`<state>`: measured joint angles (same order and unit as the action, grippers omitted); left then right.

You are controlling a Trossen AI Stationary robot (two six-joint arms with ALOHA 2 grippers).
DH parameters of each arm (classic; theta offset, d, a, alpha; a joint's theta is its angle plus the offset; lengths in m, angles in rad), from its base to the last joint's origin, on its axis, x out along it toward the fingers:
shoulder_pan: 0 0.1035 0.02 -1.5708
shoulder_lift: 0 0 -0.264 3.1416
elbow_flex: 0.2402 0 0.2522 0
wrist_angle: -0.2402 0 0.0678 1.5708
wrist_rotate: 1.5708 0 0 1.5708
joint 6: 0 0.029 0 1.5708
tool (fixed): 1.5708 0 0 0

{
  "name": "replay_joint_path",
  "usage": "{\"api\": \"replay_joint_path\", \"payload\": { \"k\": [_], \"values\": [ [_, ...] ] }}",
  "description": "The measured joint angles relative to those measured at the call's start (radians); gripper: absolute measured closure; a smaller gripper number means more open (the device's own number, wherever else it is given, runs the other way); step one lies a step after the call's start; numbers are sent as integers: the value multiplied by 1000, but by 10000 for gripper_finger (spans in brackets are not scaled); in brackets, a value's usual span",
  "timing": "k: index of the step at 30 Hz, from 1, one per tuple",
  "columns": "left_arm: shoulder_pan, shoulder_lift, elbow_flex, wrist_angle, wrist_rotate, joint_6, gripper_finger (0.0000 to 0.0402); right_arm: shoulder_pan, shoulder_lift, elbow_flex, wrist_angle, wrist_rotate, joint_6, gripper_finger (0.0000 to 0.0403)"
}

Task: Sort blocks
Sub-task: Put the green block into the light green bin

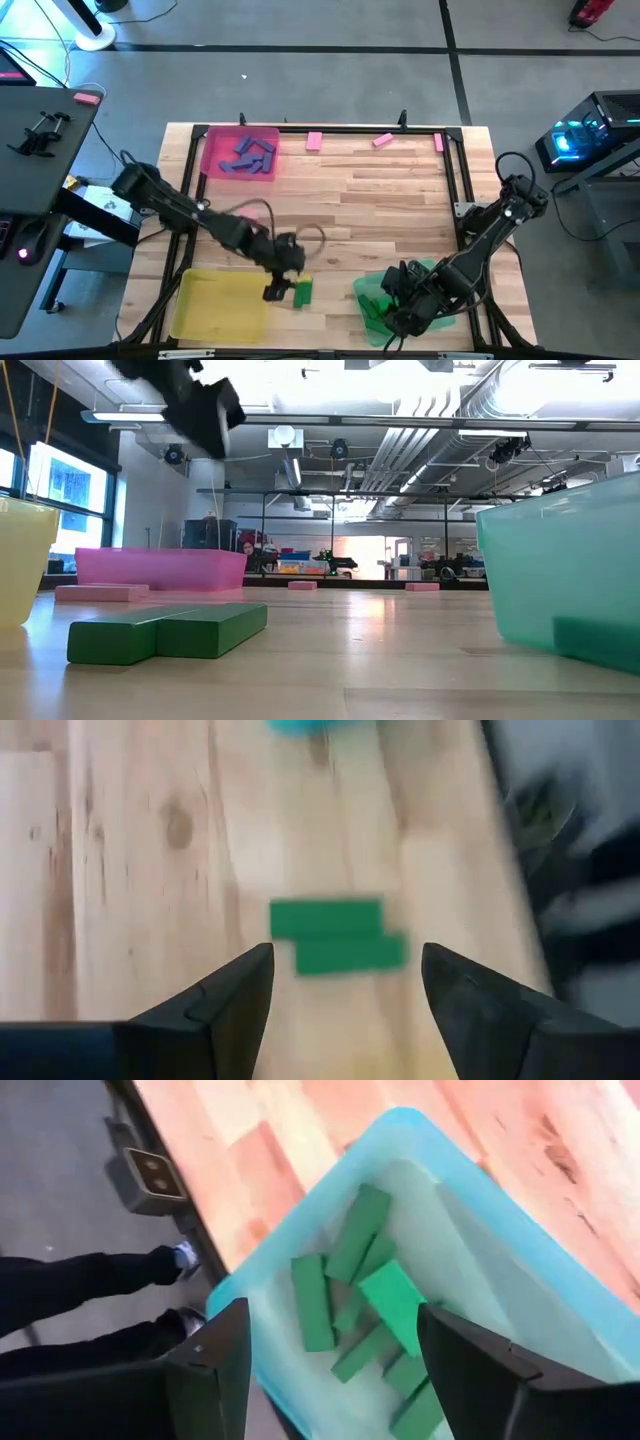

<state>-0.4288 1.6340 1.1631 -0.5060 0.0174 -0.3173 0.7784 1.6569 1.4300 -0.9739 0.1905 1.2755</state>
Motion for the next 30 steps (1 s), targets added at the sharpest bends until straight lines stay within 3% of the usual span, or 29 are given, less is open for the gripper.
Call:
{"api": "replay_joint_path", "payload": {
  "k": [4, 8, 11, 15, 18, 30],
  "values": [
    [-57, 96, 25, 12, -35, 156, 161, 0, 0, -6, -30, 5, 2, 183],
    [-69, 169, 25, 57, 26, 130, 181, -6, 0, -6, -40, 18, -1, 183],
    [-69, 191, 25, 65, 65, 58, 246, -6, 0, -6, -39, 26, -1, 183],
    [-59, 208, 25, 128, 70, 0, 378, -6, 0, -6, -39, 45, -1, 183],
    [-42, 224, 25, 180, 73, -57, 391, -6, 0, -6, -39, 46, -2, 183],
    [-15, 252, 9, 83, 129, -59, 401, -9, 0, -7, -41, 72, -22, 183]
  ]
}}
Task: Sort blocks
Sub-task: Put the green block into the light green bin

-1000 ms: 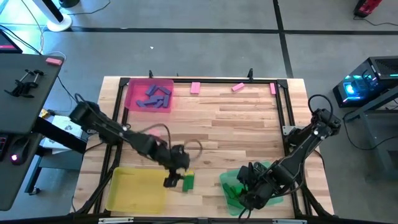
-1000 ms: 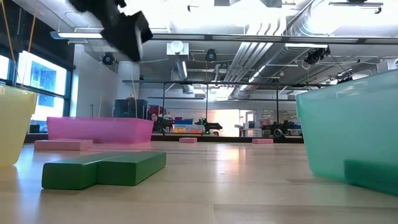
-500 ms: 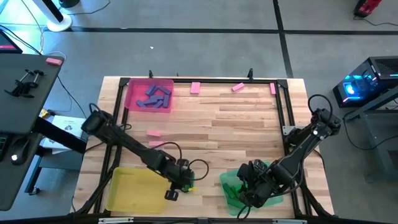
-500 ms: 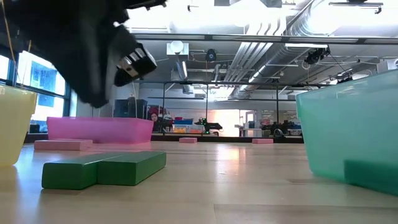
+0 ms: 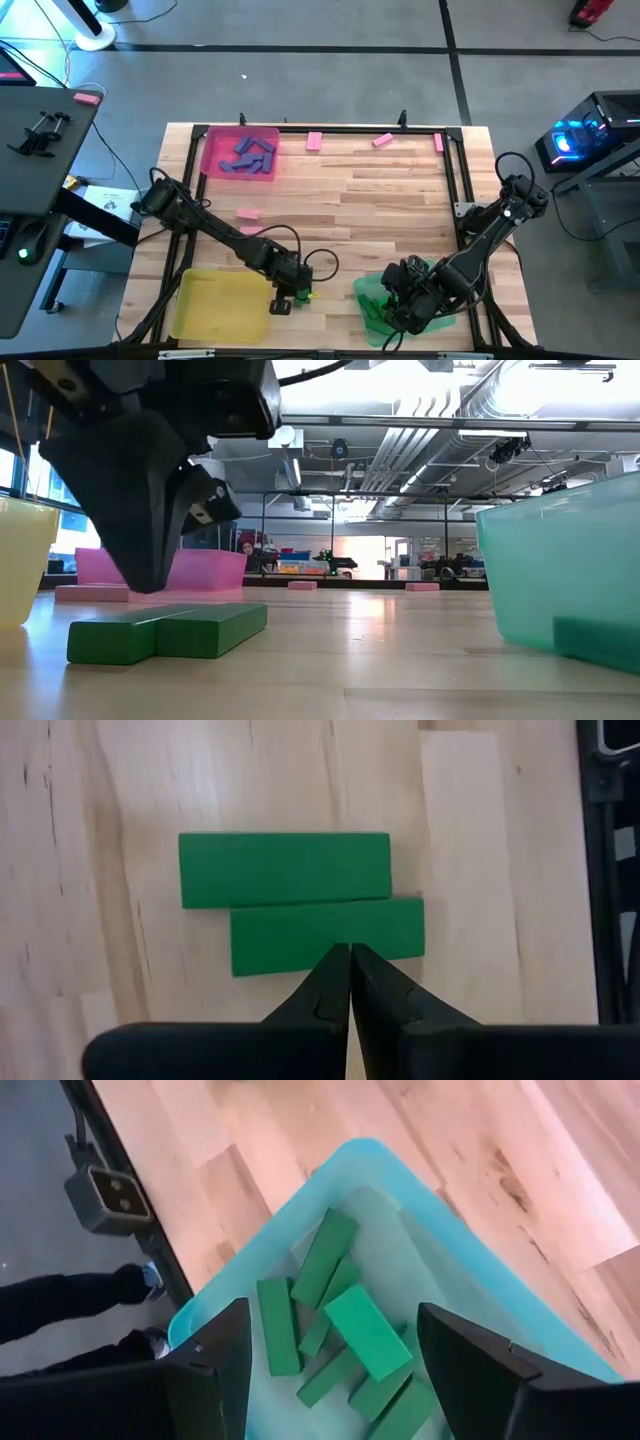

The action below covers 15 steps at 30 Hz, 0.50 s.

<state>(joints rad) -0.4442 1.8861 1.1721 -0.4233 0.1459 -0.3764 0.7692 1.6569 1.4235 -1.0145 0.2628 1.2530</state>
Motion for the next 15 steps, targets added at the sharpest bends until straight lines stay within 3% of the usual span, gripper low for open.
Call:
{"api": "replay_joint_path", "payload": {
  "k": [15],
  "values": [
    [40, -1, -47, 51, 50, 30, 401, -46, 0, 0, -1, 23, -5, 183]
  ]
}}
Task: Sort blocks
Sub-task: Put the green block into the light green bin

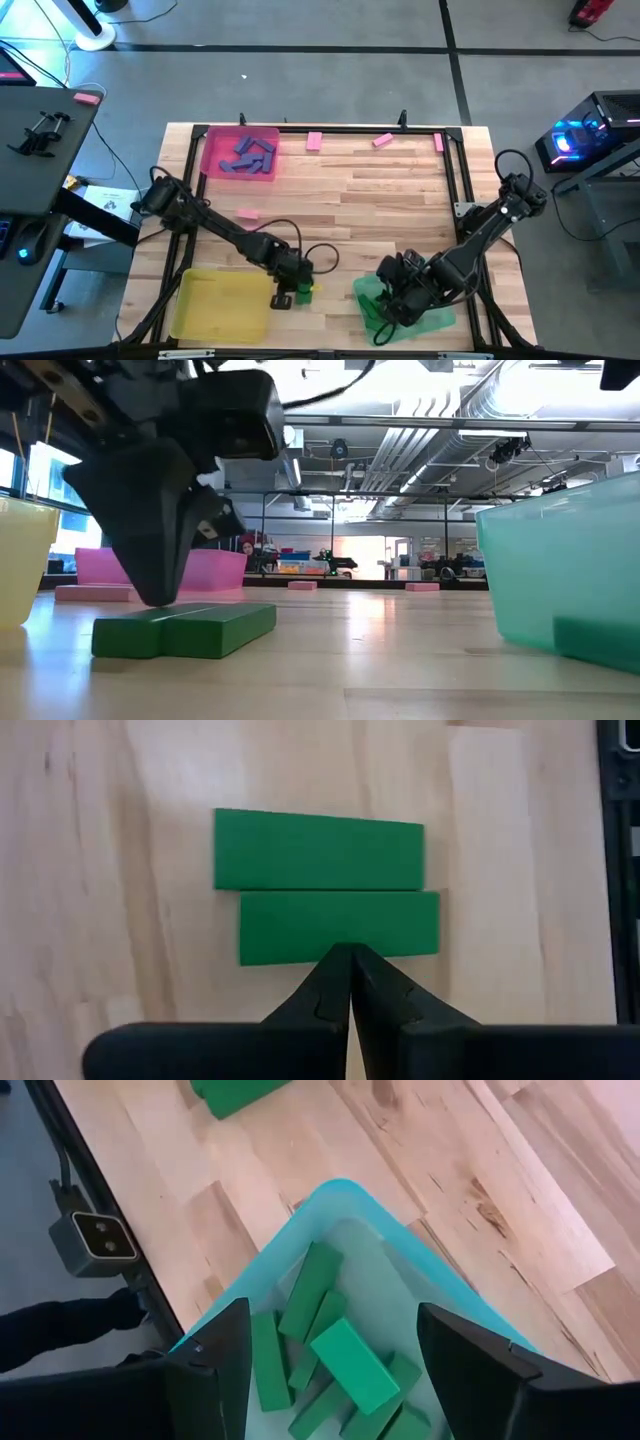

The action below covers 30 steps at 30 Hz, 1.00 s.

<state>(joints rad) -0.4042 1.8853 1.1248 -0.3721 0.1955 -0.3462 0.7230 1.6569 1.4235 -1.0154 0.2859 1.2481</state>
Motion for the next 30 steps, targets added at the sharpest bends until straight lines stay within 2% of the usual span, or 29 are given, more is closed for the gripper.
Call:
{"api": "replay_joint_path", "payload": {
  "k": [5, 9, 12, 14, 17, 20, 24, 30],
  "values": [
    [16, 1, 1, -9, -2, 16, 401, -6, 0, 0, -1, 0, 0, 183],
    [52, 1, 0, -134, -127, 26, 401, -6, 0, 0, -1, 0, 0, 183],
    [92, 0, 0, -153, -150, 27, 401, -7, 0, 0, -1, 1, 0, 183],
    [113, 0, 0, -153, -121, 26, 401, -8, 0, 0, -2, 3, 0, 183],
    [128, -27, -1, -158, -23, 26, 401, -8, 0, 0, -1, 3, 4, 183],
    [106, -77, 0, -142, 56, 65, 401, -8, 0, 0, -1, 3, 2, 183],
    [55, -110, 1, -7, 141, 100, 401, -8, 0, 0, -3, 13, 0, 183],
    [21, -34, 0, 138, 144, 66, 401, -10, 0, 0, -7, 40, -2, 183]
  ]
}}
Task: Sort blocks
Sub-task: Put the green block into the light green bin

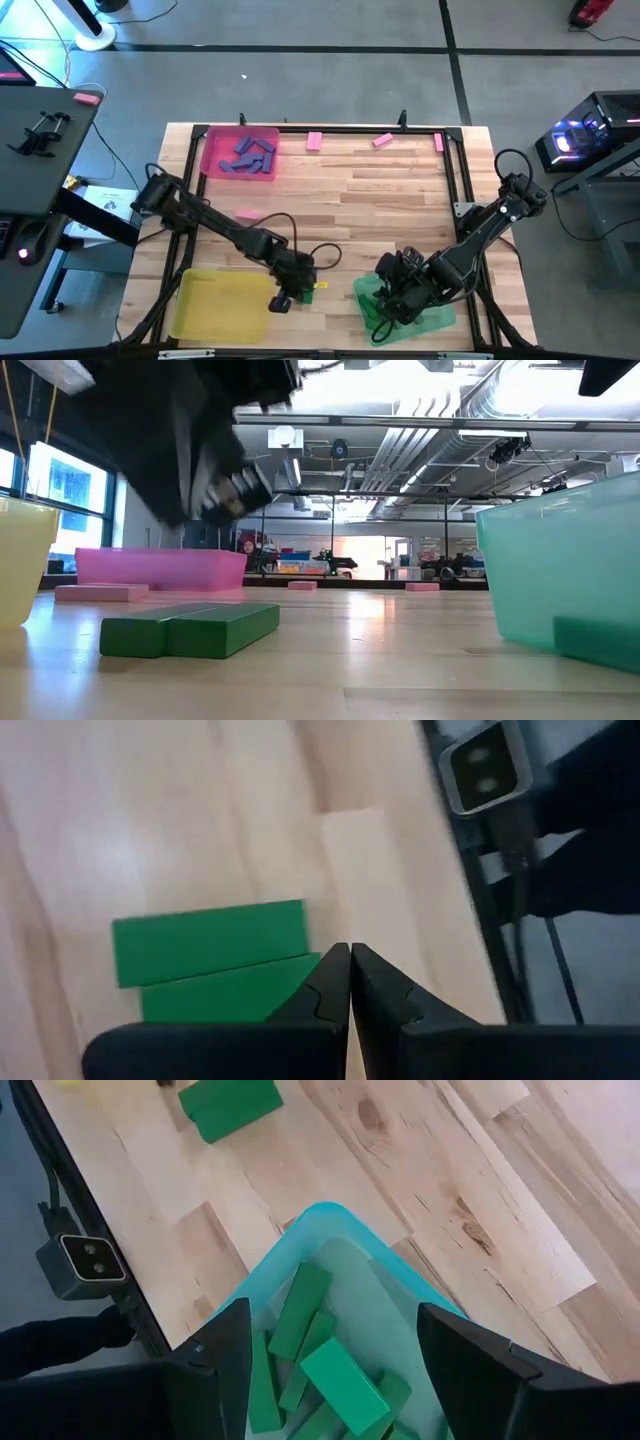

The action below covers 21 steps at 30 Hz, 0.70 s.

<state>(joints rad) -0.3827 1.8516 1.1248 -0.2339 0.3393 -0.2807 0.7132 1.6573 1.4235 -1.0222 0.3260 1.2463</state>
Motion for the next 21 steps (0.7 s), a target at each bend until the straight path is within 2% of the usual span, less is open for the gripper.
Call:
{"api": "replay_joint_path", "payload": {
  "k": [12, 15, 21],
  "values": [
    [18, 90, 0, -2, 24, -38, 401, 0, 0, 0, 0, 0, 10, 183],
    [49, 79, 1, -33, -26, -24, 401, 0, 0, 0, 0, 0, 10, 183],
    [156, 74, 3, -93, -31, 8, 401, 0, 0, 0, 1, 0, 30, 183]
  ]
}}
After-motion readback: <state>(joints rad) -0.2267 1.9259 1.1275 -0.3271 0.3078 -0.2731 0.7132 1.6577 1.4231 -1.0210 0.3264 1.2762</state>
